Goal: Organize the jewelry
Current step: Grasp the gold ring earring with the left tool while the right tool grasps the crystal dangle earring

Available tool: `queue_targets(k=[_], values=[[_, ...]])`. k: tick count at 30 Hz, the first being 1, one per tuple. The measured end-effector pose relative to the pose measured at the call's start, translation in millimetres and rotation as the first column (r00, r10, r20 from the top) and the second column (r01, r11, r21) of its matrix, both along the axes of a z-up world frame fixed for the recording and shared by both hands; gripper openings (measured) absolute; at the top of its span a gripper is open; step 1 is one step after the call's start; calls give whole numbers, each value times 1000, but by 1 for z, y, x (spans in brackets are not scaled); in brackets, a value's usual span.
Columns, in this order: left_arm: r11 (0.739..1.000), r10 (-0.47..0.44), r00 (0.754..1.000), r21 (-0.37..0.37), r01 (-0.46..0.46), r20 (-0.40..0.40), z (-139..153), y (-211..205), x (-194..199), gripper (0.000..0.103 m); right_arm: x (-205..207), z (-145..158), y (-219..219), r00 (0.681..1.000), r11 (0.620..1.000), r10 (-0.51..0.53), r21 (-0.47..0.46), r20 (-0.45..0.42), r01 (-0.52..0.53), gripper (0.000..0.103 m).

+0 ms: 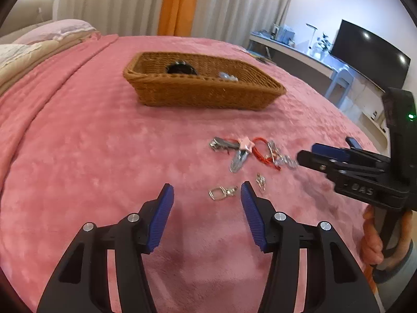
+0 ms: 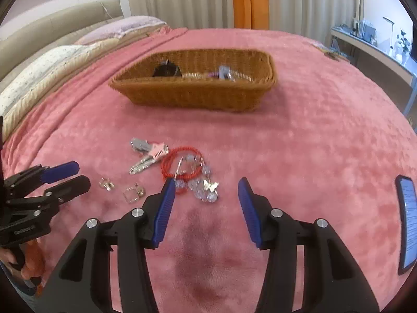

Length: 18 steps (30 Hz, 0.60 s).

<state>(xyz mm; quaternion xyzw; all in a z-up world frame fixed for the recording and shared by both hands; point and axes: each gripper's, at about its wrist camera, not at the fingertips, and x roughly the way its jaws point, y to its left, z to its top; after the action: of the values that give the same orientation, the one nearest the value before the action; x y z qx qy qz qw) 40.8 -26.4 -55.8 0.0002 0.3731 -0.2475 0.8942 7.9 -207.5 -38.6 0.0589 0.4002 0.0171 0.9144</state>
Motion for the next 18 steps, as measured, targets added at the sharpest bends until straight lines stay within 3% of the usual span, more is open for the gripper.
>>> queue_targets(k=[4,12,16,18], values=[[997,-53,998,62,55,-35,-10,-14,0,44,5,-12,3,999,1000,4,-17,-31,-5,42],[989,-44,998,142,49,-42,-11,-31,14,44,22,-21,6,995,999,7,-42,-96,-11,41],[979,-82,996,184,88,-40,-14,-38,19,44,26,-21,9,995,998,14,-54,-98,-19,41],[978,-88,995,185,93,-36,-13,-38,20,36,26,-22,8,995,999,20,-46,-94,-25,34]])
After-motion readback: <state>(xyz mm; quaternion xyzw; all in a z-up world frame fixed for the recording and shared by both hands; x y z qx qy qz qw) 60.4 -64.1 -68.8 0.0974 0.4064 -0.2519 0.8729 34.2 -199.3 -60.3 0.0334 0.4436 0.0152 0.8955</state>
